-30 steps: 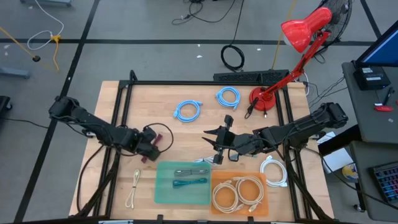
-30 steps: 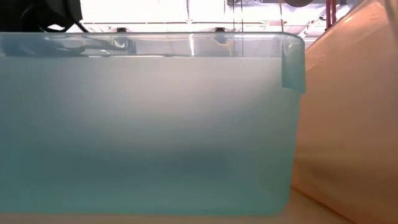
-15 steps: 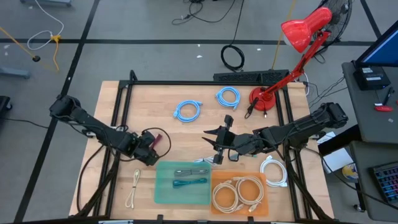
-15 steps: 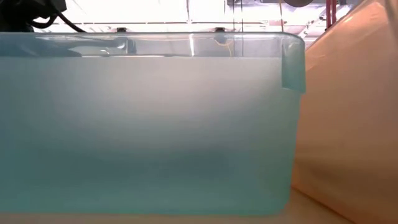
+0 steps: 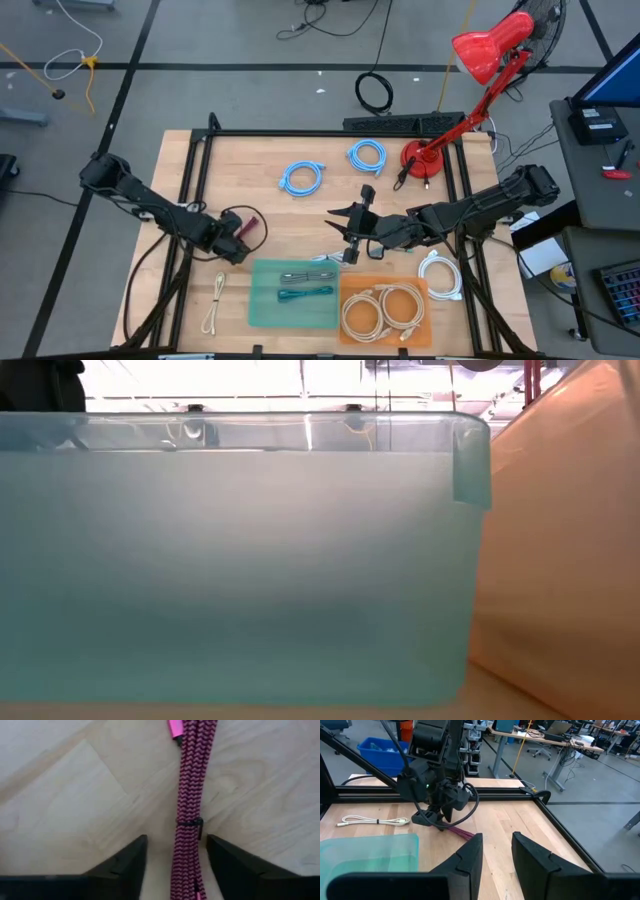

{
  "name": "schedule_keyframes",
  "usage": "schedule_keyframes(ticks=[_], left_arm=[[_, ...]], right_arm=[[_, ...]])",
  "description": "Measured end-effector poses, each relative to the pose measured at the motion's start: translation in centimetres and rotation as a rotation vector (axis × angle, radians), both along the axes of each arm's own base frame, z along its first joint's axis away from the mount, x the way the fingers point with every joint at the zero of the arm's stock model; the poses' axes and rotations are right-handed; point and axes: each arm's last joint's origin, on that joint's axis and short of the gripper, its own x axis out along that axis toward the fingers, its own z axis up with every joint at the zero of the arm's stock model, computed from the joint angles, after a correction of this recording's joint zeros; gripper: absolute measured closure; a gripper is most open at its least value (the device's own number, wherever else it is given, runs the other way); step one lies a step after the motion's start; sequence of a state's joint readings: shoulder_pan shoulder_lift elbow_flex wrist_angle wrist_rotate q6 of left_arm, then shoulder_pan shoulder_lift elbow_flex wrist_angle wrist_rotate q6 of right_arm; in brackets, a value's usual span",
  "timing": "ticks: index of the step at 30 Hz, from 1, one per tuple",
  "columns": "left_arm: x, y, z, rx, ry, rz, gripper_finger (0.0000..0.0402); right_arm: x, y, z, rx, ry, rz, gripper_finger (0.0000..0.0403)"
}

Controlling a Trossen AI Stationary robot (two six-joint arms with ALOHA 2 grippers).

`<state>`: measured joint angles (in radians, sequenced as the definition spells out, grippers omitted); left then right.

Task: Pick & Place USB Port
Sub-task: Put the pink charger cable into the green bin

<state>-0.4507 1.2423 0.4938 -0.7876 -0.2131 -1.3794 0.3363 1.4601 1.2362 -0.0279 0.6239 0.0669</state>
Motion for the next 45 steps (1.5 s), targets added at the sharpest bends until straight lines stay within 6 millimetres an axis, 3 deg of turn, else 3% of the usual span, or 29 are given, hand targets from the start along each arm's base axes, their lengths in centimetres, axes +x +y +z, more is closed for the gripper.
schedule_keyframes(ticks=[5,6,11,17,21,26,32,39,45], left_arm=[[0.6,-0.3,0.0,-0.02,-0.048,-0.071,0.0363],[0.7,-0.3,0.0,-0.022,-0.056,-0.078,0.0378],[1.5,-0.8,1.5,-0.003,-0.067,-0.122,0.0388],[3.3,-2.5,5.4,0.071,-0.2,-0.228,0.0388],[4.5,-4.4,7.8,0.07,-0.35,-0.365,0.0388],[5.6,-7.2,9.1,-0.019,-0.575,-0.57,0.0388],[7.0,-9.4,7.4,-0.103,-0.574,-0.718,0.0388],[10.0,-9.8,3.8,-0.156,-0.538,-0.792,0.0388],[13.1,-10.0,4.0,-0.173,-0.552,-0.861,0.0388]], right_arm=[[0.0,0.0,0.0,0.0,-0.001,0.0,0.0309],[0.0,0.0,0.0,0.0,-0.001,0.0,0.0308],[0.0,0.0,0.0,0.0,-0.001,0.0,0.0308],[0.0,0.0,0.0,0.0,-0.001,0.0,0.0308],[0.0,0.0,0.0,0.0,0.0,0.0,0.0308],[0.0,0.0,0.0,0.0,0.0,0.0,0.0308],[0.0,0.0,0.0,0.0,-0.001,0.0,0.0309],[0.0,0.0,0.0,0.0,-0.001,-0.001,0.0308],[0.0,0.0,0.0,0.0,-0.001,-0.001,0.0309]])
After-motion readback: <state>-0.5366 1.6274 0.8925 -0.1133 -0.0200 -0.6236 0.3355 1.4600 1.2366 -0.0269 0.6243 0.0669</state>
